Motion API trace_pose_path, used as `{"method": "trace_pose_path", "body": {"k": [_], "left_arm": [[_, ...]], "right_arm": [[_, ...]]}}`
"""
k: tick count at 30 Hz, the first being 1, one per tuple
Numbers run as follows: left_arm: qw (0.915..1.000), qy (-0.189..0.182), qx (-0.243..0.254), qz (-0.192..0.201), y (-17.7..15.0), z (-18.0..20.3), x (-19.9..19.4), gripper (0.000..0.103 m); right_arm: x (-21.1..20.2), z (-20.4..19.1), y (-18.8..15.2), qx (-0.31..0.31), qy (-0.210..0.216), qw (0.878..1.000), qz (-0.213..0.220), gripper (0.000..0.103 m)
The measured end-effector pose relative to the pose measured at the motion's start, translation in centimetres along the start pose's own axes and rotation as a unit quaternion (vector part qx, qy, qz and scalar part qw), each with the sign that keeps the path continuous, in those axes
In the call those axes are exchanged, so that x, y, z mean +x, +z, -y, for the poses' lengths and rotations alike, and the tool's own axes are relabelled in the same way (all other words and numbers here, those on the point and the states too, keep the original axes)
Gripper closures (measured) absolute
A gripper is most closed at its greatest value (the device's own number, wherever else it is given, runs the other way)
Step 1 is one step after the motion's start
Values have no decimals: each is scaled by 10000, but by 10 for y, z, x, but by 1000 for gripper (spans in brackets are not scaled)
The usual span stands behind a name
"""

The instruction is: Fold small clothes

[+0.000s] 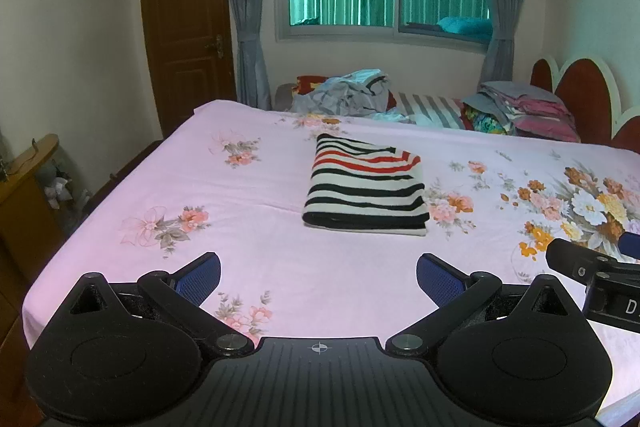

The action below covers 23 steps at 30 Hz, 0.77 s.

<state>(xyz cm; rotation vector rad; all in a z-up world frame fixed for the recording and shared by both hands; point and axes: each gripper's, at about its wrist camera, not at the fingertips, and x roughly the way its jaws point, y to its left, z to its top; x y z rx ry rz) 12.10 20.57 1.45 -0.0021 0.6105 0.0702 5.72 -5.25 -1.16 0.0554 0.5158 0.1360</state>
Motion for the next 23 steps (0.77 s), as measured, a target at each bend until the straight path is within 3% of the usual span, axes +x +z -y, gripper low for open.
{"method": "trace_pose_path", "body": {"k": [13, 18, 20, 23], "left_arm": [[9998, -20, -88, -186, 3, 4, 15, 0], [9996, -63, -29, -267, 7, 5, 32, 0], [9999, -112, 63, -109, 7, 6, 38, 0], [9995, -57, 46, -292, 14, 5, 65, 0]], "right_arm": [[13, -1, 2, -28, 53, 9999, -86, 0], [24, 0, 5, -11, 59, 9999, -140, 0], [31, 1, 6, -2, 53, 9998, -171, 0], [45, 5, 6, 46, 29, 9997, -230, 0]]}}
